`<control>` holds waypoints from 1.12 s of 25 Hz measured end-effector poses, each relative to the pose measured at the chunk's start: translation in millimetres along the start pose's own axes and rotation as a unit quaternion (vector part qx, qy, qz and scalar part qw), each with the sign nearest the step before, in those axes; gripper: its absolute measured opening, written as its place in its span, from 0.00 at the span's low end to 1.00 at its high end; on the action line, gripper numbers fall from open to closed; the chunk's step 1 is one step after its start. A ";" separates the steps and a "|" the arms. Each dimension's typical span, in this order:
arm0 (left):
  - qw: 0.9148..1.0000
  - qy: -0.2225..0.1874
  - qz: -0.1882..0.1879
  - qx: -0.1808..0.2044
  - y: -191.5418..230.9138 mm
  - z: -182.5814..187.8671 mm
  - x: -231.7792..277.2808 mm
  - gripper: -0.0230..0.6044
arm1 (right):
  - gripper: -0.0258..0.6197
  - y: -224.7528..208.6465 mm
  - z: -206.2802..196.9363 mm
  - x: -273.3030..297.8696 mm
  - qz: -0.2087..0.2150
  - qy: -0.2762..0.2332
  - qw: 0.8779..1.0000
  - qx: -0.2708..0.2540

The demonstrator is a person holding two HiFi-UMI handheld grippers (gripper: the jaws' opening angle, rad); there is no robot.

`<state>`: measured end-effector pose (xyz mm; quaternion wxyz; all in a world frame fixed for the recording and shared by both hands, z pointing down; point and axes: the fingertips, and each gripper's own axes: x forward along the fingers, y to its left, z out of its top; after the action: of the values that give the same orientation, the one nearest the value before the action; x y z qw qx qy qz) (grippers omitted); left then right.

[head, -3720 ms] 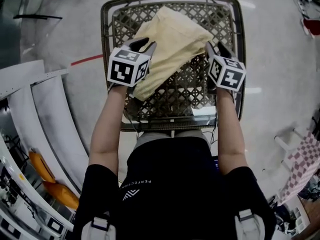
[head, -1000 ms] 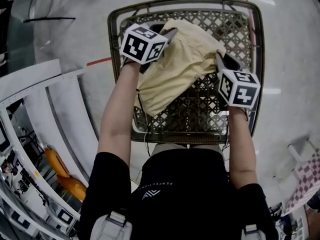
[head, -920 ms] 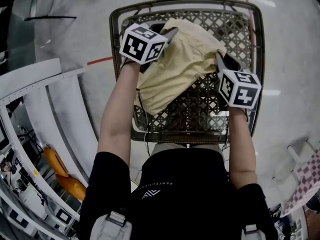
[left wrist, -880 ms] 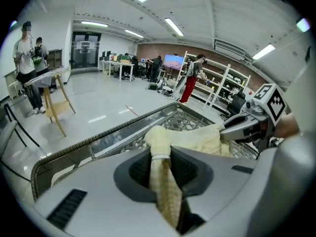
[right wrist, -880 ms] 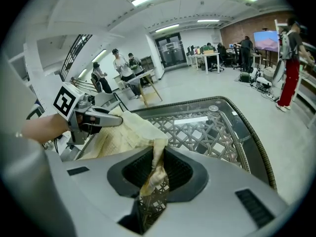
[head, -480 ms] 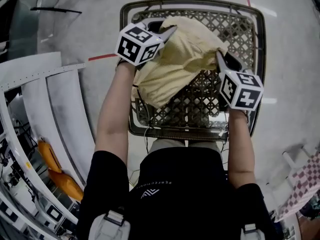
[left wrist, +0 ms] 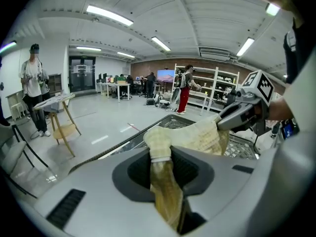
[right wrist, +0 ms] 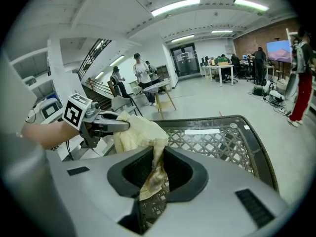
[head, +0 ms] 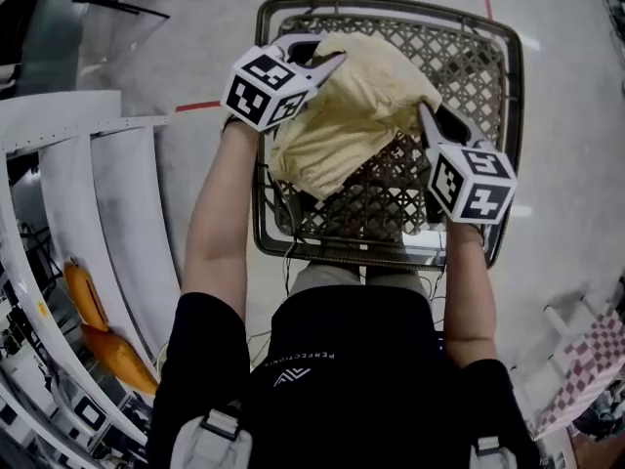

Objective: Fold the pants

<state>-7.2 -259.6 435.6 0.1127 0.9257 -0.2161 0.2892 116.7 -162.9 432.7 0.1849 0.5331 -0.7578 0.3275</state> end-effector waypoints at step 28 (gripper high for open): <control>0.997 -0.048 0.015 -0.061 -20.2 -87.9 -97.5 0.19 | 0.16 114.4 -53.4 -2.7 0.117 0.067 0.986 -0.093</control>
<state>-112.6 -179.8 448.0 0.1544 0.9266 -0.2519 0.2325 7.7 -99.2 435.1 0.2449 0.3981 -0.8281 0.3096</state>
